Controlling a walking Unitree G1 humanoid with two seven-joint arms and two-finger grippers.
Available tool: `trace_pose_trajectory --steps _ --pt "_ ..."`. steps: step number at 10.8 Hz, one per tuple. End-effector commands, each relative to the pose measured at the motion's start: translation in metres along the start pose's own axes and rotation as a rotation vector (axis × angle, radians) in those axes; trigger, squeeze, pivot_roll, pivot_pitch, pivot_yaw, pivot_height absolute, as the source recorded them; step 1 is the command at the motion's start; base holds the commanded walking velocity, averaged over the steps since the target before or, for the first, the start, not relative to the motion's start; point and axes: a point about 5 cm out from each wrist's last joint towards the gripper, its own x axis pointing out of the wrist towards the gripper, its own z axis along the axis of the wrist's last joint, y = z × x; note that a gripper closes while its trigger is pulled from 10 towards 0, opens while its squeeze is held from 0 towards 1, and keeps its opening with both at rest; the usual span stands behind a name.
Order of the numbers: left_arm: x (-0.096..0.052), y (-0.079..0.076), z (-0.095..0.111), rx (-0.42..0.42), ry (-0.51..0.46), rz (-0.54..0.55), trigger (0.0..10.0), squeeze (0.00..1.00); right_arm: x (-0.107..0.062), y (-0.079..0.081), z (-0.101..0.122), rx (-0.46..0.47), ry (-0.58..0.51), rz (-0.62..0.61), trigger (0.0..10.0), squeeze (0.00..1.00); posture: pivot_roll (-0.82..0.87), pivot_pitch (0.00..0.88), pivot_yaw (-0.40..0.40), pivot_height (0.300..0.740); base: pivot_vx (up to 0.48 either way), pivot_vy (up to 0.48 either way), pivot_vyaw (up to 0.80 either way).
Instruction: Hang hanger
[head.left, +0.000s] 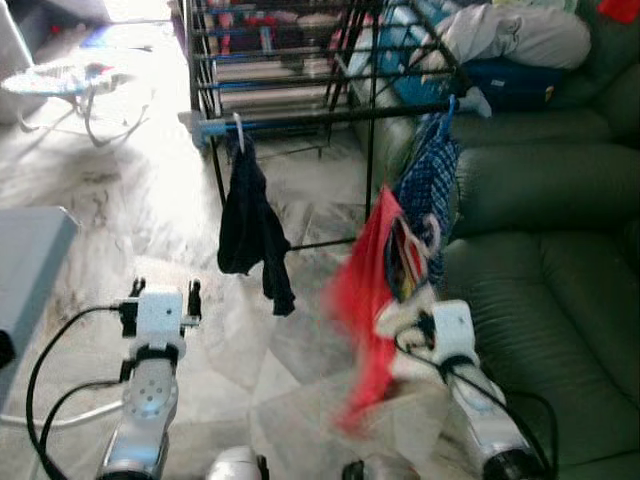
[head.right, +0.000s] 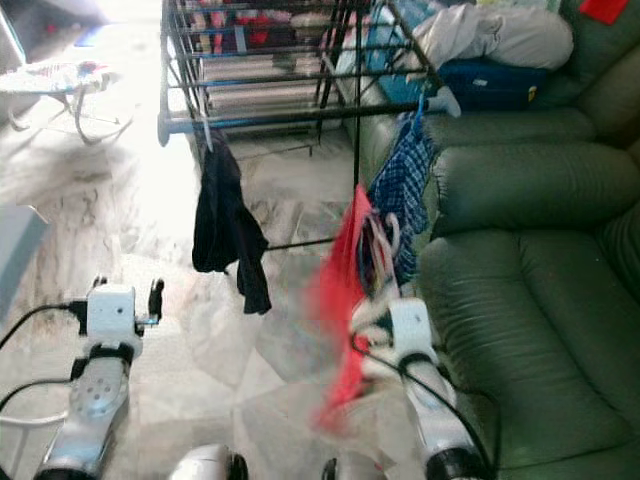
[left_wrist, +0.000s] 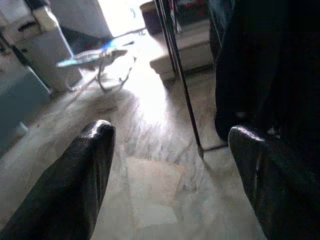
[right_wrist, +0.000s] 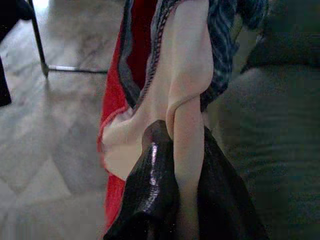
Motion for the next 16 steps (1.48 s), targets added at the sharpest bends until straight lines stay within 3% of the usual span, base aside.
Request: trace_pose_trajectory --steps 1,5,6,8,14,16 --pt "-0.003 -0.004 -0.002 0.004 0.02 -0.004 10.0 0.0 0.002 0.0 0.01 -0.008 -0.042 0.014 10.0 0.0 0.05 0.119 -0.033 0.74 0.0 0.0 0.72" --pt "0.002 -0.011 0.006 -0.018 0.01 -0.011 10.0 0.0 0.005 0.001 0.012 0.002 -0.026 -0.001 10.0 0.0 0.05 0.092 -0.052 0.74 0.0 0.0 0.8" --pt "0.002 -0.012 0.005 -0.035 0.012 -0.024 10.0 0.0 0.005 -0.002 0.014 0.042 -0.038 -0.031 10.0 0.0 0.05 0.087 -0.056 0.74 0.0 0.0 0.0" --pt "0.007 -0.013 0.009 -0.072 -0.004 -0.058 10.0 0.0 0.01 -0.011 0.016 0.014 -0.024 -0.075 10.0 0.0 0.05 0.073 -0.062 0.74 0.0 0.216 0.0" --pt "0.013 -0.019 0.009 -0.086 0.003 -0.089 10.0 0.0 0.017 -0.012 0.019 0.058 0.011 -0.114 10.0 0.0 0.04 0.057 -0.061 0.74 0.204 0.406 0.0" --pt "0.012 -0.029 0.013 -0.095 -0.016 -0.145 10.0 0.0 0.017 -0.017 0.022 0.05 -0.006 -0.16 10.0 0.0 0.04 0.057 -0.061 0.74 0.0 0.0 0.0"
